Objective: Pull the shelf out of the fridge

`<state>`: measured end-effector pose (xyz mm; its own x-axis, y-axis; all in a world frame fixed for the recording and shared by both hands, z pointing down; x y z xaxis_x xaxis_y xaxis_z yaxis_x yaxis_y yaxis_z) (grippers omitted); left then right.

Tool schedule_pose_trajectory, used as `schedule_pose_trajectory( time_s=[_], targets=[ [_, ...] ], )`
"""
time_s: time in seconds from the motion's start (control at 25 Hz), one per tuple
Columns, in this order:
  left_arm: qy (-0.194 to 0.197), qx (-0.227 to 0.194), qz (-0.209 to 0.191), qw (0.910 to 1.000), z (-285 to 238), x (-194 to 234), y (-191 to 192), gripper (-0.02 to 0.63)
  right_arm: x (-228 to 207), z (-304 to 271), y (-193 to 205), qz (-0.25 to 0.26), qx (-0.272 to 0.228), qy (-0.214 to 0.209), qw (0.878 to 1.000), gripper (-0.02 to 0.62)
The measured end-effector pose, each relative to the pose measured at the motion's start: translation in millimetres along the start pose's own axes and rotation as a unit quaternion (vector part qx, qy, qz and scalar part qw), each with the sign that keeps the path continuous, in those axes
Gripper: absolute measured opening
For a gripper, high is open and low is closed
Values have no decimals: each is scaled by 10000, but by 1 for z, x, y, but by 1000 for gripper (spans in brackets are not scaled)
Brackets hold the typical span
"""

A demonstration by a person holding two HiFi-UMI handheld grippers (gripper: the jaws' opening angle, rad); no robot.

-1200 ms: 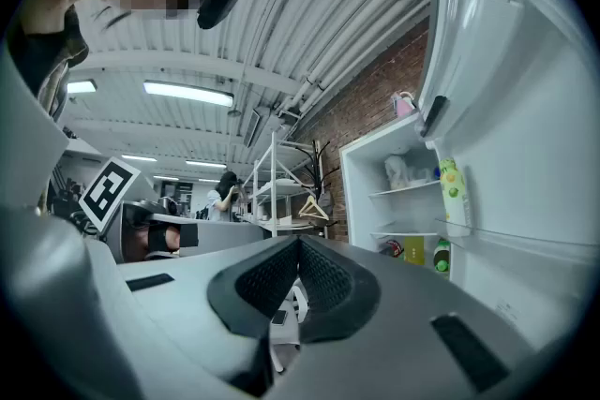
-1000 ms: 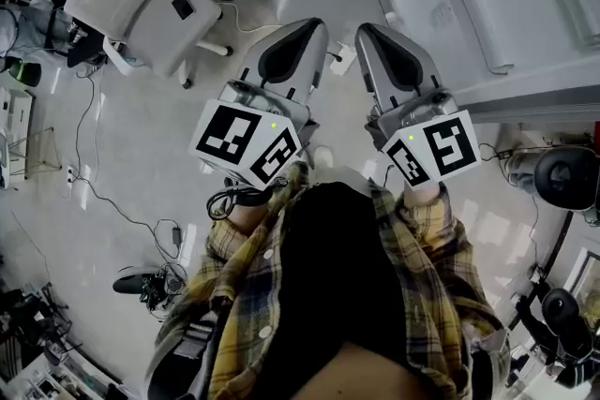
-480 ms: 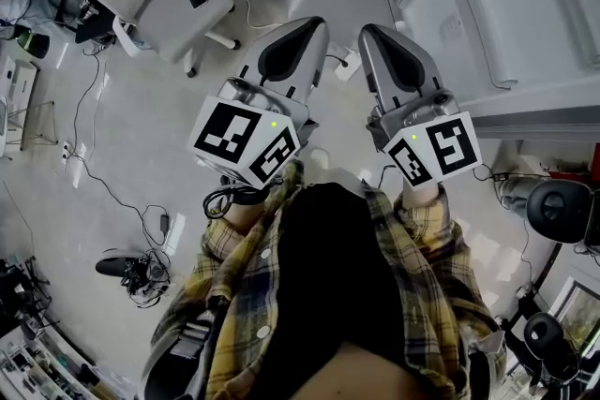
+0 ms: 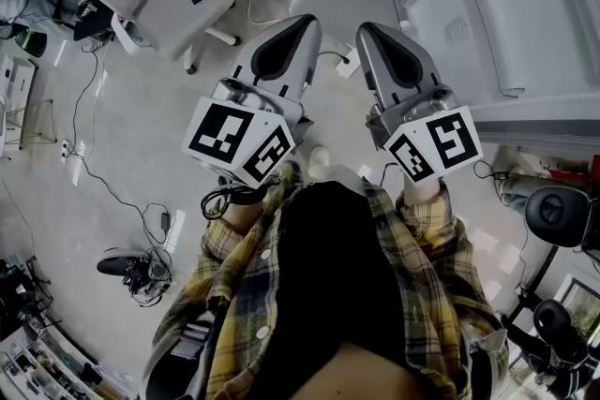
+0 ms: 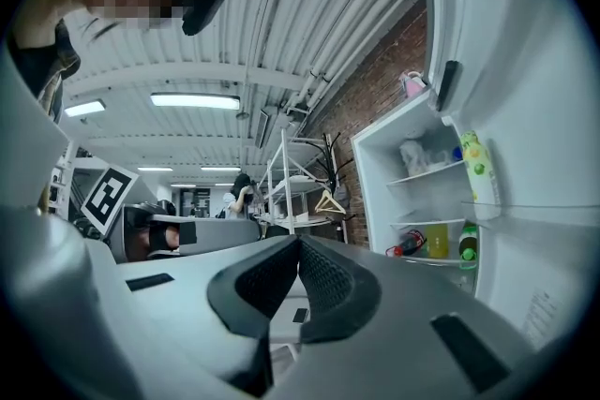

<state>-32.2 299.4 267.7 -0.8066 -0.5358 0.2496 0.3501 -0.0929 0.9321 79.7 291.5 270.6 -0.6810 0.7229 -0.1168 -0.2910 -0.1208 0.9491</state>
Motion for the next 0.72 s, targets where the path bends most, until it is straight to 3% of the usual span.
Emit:
schedule_pose_trajectory(
  time_s=[0.28, 0.72],
  targets=[
    [183, 21, 140, 9997, -13, 41, -5, 5, -1, -37, 13, 14, 68, 182, 9998, 20],
    [494, 172, 251, 9983, -42, 145, -26, 5, -4, -133, 43, -26, 14, 645, 9979, 20]
  ],
)
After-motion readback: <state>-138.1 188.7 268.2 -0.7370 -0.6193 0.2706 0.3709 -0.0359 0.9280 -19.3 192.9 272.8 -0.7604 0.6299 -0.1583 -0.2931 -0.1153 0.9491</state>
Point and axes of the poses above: the fingertips, and each gripper's own axes: z backward along the fingers, x to its left, y out of its underside, the point moved 4 cm from there along z, backward along the fingers, and after that the axes turned 14 degrees about -x, right-handed, at the moved point
